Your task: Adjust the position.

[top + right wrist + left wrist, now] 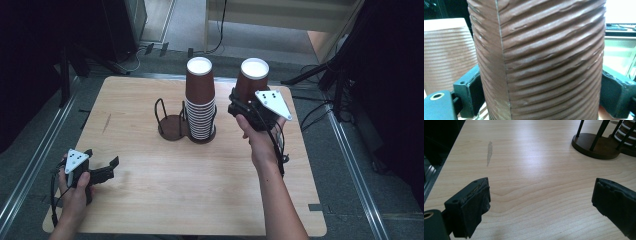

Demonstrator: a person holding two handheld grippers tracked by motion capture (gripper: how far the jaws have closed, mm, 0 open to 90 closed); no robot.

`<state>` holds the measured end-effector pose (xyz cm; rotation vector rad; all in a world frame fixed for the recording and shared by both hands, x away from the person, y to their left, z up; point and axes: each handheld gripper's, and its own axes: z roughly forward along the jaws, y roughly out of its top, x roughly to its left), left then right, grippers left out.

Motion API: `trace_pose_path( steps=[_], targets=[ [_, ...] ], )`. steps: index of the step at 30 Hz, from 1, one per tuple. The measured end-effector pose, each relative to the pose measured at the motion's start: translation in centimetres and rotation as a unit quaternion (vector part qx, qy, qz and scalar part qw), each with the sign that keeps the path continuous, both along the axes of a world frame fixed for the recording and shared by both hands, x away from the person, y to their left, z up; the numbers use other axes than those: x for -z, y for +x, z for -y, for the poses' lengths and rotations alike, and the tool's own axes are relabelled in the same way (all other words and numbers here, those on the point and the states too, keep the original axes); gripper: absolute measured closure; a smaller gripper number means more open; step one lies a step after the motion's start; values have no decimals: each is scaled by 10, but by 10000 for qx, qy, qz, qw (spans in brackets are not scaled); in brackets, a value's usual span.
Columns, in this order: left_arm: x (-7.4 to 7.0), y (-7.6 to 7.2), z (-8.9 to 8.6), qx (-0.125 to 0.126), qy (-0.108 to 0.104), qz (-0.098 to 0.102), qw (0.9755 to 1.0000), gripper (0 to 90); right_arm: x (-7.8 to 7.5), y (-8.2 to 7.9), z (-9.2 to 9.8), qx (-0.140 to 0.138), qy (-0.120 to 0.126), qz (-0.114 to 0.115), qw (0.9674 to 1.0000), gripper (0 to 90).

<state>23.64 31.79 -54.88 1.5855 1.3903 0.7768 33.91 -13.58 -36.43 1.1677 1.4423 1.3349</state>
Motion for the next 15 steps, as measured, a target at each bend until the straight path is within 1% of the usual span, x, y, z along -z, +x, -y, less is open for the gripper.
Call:
trace_pose_path(
  steps=[1, 8, 15],
  targets=[
    [0, 0, 0, 1, -1, 0, 10000, 26, 3, -2, 2, 7, 6, -25, 10000, 96],
    [0, 0, 0, 5, -1, -1, 10000, 26, 14, -6, 9, 72, 57, -106, 9999, 96],
    [-1, -1, -1, 7, -19, -9, 10000, 25, 25, -15, 16, 113, 59, -173, 9998, 96]
  ],
)
